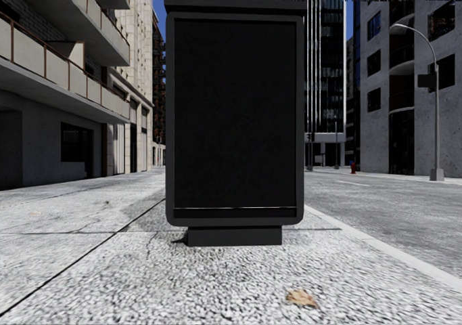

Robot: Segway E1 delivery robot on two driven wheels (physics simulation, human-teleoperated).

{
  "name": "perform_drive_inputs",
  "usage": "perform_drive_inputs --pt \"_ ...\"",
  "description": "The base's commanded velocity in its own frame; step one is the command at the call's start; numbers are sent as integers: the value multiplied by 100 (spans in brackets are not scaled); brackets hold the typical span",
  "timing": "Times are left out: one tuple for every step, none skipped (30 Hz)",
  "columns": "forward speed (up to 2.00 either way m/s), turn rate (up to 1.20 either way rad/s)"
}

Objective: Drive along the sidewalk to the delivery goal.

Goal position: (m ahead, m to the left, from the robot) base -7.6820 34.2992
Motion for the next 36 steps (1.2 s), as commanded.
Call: perform_drive_inputs --pt "0 76" --pt "0 76" --pt "0 76" --pt "0 76" --pt "0 76" --pt "0 76" --pt "0 76" --pt "0 76" --pt "0 76" --pt "0 76" --pt "0 76" --pt "0 76" --pt "0 76" --pt "0 76" --pt "0 76" --pt "0 76" --pt "0 76" --pt "0 76" --pt "0 76" --pt "0 76" --pt "0 76" --pt "0 76" --pt "0 76" --pt "0 76" --pt "0 76" --pt "0 76" --pt "0 76" --pt "0 76" --pt "0 76" --pt "0 76" --pt "0 76" --pt "0 76" --pt "0 76" --pt "0 76" --pt "0 76" --pt "0 76"
